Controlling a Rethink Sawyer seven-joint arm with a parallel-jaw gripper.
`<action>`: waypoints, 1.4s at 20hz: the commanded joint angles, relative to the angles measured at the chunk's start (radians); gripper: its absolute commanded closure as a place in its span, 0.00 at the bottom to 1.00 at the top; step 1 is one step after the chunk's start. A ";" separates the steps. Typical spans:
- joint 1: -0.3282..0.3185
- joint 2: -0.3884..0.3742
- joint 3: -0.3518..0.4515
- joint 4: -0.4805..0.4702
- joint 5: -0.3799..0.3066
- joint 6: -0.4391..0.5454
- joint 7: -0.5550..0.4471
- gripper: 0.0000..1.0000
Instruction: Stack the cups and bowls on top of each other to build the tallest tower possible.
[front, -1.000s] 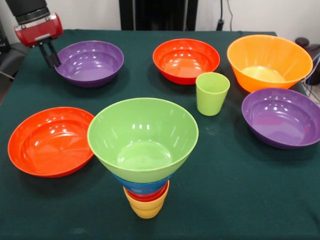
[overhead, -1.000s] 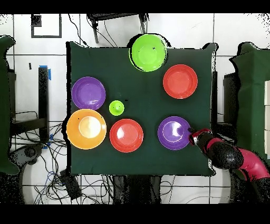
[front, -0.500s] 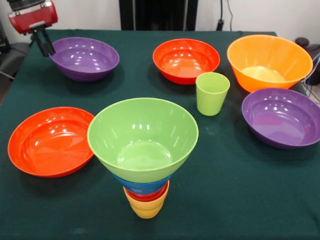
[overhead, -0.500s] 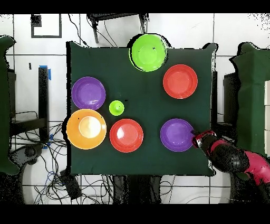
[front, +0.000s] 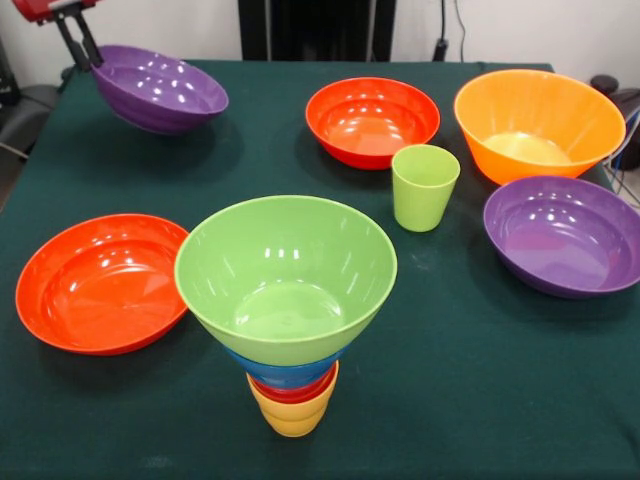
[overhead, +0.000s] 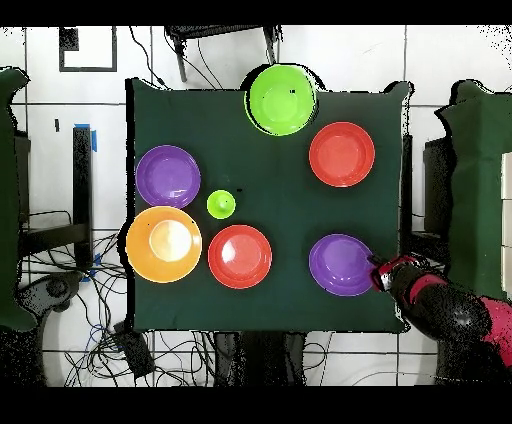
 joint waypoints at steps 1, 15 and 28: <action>0.020 -0.019 0.052 0.080 0.051 0.113 -0.151 1.00; 0.067 -0.040 0.090 0.111 0.139 0.171 -0.103 1.00; 0.188 0.088 0.030 0.029 0.171 0.199 -0.077 1.00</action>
